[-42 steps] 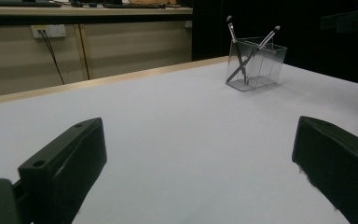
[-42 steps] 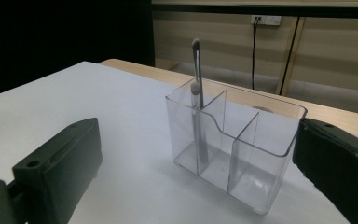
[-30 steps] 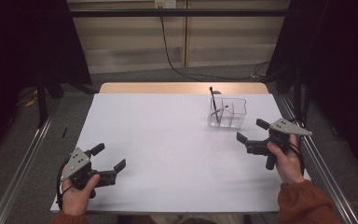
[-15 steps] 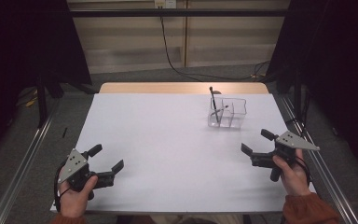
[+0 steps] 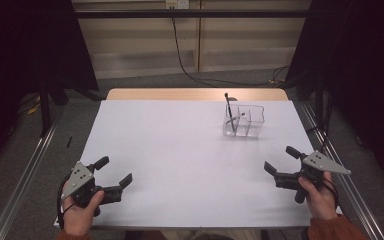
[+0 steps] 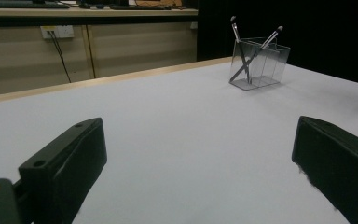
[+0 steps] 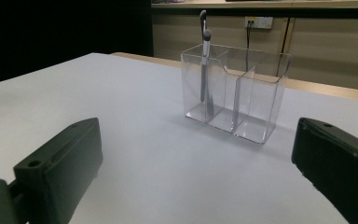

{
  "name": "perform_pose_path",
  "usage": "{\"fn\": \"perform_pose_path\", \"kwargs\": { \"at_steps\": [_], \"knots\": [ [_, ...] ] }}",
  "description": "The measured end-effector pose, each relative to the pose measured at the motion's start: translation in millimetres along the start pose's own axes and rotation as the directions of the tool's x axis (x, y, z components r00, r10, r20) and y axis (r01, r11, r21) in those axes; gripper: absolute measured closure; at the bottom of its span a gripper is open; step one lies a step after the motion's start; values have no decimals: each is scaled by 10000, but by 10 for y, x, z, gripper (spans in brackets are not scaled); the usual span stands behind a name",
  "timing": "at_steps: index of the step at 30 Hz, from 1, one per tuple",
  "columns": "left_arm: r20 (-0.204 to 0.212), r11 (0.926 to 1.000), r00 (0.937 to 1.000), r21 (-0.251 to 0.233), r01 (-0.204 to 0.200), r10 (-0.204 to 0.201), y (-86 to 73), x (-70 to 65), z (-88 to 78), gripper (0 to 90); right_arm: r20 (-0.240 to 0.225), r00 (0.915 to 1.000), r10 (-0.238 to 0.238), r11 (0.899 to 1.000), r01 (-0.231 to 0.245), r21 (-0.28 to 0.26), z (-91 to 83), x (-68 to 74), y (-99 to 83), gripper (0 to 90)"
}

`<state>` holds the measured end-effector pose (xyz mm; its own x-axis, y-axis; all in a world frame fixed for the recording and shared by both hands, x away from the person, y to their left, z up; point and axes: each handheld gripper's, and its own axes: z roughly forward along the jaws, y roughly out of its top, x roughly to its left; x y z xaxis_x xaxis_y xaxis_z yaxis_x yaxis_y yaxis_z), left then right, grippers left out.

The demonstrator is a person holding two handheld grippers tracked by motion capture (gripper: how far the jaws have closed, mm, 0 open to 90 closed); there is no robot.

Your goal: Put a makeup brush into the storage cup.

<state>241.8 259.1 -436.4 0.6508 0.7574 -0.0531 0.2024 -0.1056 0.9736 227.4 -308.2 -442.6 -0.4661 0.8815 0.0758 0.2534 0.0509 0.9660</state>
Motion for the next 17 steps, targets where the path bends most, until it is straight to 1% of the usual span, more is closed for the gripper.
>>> {"fn": "perform_pose_path", "kwargs": {
  "at_steps": [2, 4, 6, 8, 9, 10, 11, 12, 16, 17],
  "knots": [
    [-19, 10000, 10000, 2, 52, -52, 0, -2, 1, 31, 73, 10000, -50, 10000, 50, 18, 1, 13, -21, 12],
    [-78, 9999, 9999, -11, 125, -125, 7, -4, -7, 31, 13, 9998, -222, 9997, 221, 132, 15, 22, -39, 9],
    [-103, 9998, 9998, -142, 165, -166, 14, -7, -22, 31, -28, 9999, -97, 9999, 97, 139, 9, 28, -59, 10],
    [-49, 9997, 9998, -136, 186, -187, 12, -5, -16, 31, -21, 9998, -175, 9998, 175, 58, -8, 26, -58, 7],
    [-40, 9998, 9998, -93, 171, -172, 11, -4, -11, 31, -22, 10000, -19, 10000, 19, 15, -6, 28, -55, 8],
    [-65, 9998, 9998, -81, 193, -193, 10, -9, -7, 31, -38, 10000, -82, 9999, 83, 62, 3, 18, -56, 8],
    [-29, 9999, 9999, -56, 99, -99, 12, -7, -7, 31, -31, 9999, -120, 9999, 121, 111, 12, 19, -58, 10],
    [-9, 10000, 10000, -50, 83, -83, 13, -7, -7, 31, -48, 10000, -69, 9999, 69, 126, 19, 28, -59, 9],
    [-49, 9999, 9999, -54, 155, -155, 13, -2, -5, 31, -166, 9998, -73, 9998, 76, 159, 26, 32, -61, 7],
    [-68, 9999, 9999, -24, 142, -142, 12, -1, -3, 31, -179, 9997, -145, 9997, 149, 201, 26, 24, -65, 8]
  ]
}}
